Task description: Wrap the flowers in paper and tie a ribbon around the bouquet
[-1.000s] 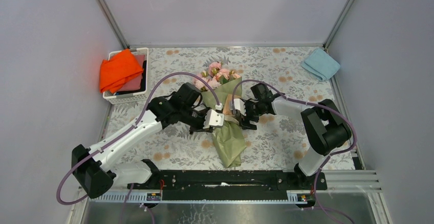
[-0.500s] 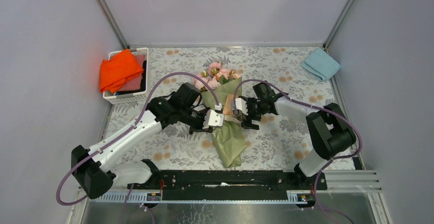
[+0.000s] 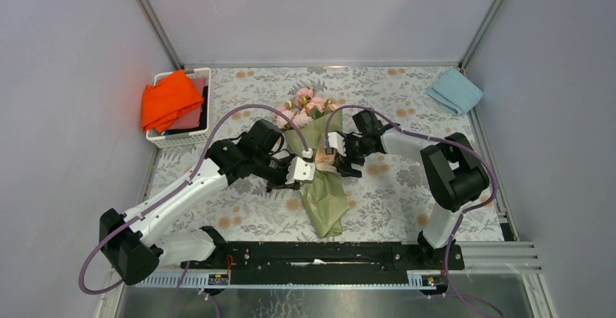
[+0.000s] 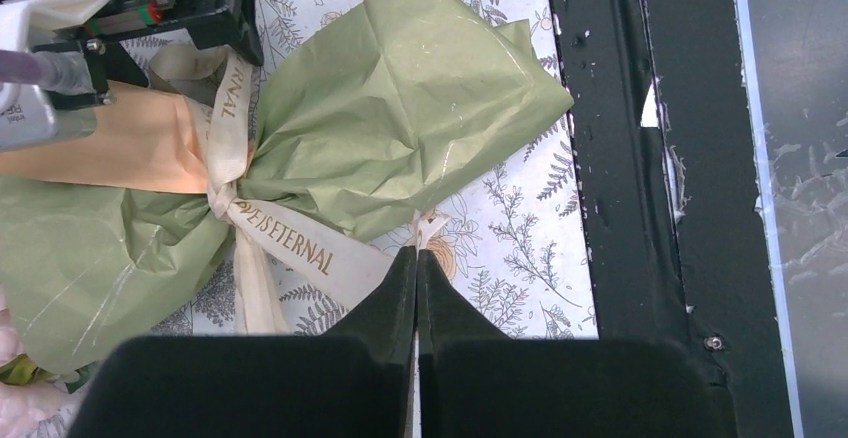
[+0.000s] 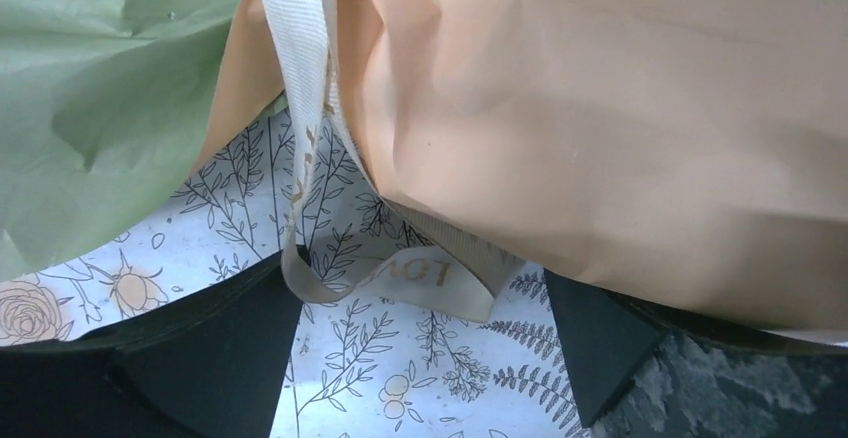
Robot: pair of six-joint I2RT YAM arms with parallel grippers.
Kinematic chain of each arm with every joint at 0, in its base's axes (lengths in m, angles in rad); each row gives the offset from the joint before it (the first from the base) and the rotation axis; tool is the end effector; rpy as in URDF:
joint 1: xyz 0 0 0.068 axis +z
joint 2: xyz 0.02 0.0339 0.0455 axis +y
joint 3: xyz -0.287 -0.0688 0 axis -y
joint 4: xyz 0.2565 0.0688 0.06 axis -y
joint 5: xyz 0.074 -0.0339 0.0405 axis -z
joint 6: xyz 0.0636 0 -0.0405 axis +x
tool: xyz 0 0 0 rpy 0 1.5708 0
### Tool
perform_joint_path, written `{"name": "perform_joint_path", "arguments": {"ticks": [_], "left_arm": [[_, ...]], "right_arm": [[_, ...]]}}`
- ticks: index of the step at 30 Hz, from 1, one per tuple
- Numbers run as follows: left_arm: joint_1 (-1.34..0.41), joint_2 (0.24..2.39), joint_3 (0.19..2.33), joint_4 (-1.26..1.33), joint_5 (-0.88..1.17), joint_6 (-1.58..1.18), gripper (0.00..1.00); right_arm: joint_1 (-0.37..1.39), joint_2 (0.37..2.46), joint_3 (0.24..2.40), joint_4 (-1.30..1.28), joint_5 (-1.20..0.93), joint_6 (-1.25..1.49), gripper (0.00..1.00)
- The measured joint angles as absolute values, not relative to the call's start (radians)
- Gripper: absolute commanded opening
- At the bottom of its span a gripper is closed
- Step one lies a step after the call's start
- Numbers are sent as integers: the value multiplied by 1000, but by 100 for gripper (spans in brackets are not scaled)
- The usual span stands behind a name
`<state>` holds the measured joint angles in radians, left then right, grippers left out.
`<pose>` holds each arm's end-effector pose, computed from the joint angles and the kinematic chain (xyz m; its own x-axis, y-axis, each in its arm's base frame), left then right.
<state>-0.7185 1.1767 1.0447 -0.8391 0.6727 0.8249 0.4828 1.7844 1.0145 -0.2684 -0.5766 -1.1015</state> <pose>0.1559 -0.1890 0.3021 0.1509 0.6312 -0.7608 0.9855 -0.1566 0.0655 0.3129 0.2031 0.1488 0.2207 -0.7285 -0.6485 -0.9675 -0.0790 -0.2404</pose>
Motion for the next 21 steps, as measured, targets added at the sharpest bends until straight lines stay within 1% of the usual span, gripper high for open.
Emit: {"name": "perform_joint_path", "arguments": {"ticks": [1,2,3,5,9,14,18,19,20,21], "left_arm": [[-718,1176,1042,-839,673,825,0],[-718,1176,1039,-839,673,825,0],[-717,1176,1037,-839,673,826,0],[-715,1174,1029,-840,673,839,0],[-694,1179,1021,-888,690,911,0],[-625,1227,1021,-1018,714,1081,0],[-590,1239,1023,-1070,714,1189,0],[-584,1239,1025,-1073,714,1203,16],[-581,1239,1027,-1073,716,1209,53],[-580,1239,1028,-1071,721,1214,73]], "right_arm": [[483,1785,1017,-273,-577,-1105,66],[484,1785,1018,-281,-579,-1112,43],[484,1785,1019,-290,-585,-1124,29],[484,1786,1023,-317,-587,-1135,17],[484,1786,1023,-336,-583,-1135,0],[484,1785,1023,-340,-556,-1127,0],[484,1775,1019,-343,-529,-1113,0],[485,1768,1016,-344,-524,-1109,0],[485,1760,1013,-347,-521,-1106,0],[487,1752,1010,-348,-518,-1103,0]]}}
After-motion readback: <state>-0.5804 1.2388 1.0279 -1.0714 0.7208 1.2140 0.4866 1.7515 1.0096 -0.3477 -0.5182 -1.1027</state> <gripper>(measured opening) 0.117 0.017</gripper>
